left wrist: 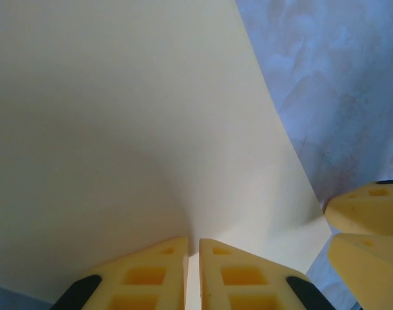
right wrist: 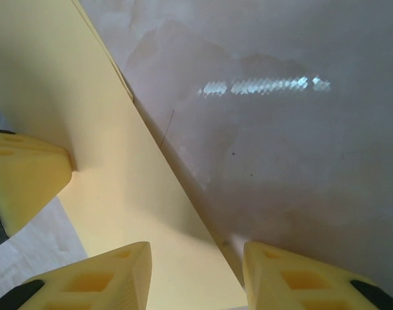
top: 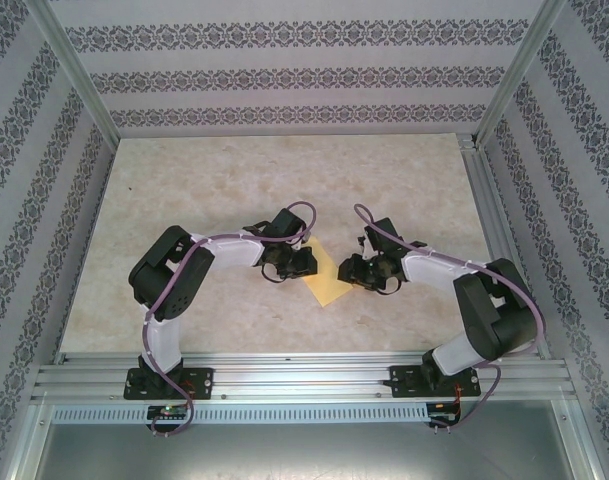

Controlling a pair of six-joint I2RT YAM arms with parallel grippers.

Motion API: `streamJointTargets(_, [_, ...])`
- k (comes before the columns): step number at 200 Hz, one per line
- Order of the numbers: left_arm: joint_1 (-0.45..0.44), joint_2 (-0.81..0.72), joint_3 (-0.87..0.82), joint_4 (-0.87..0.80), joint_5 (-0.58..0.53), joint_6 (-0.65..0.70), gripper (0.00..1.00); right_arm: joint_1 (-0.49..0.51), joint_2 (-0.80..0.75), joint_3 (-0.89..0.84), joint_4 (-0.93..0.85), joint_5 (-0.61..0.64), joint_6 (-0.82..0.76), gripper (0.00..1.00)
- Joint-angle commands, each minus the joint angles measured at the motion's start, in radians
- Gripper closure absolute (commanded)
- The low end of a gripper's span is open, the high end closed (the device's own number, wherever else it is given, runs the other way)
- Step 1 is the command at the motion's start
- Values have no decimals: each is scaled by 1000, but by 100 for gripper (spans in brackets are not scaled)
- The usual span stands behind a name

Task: Fold a paper plane with a square sheet of paper (pick it up from the middle)
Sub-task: Third fold the triangle at the center of the table.

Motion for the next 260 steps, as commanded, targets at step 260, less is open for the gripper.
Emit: streamJointTargets(260, [-15, -56, -102, 312, 148, -386, 46, 4, -142, -241, 596, -249, 303, 56])
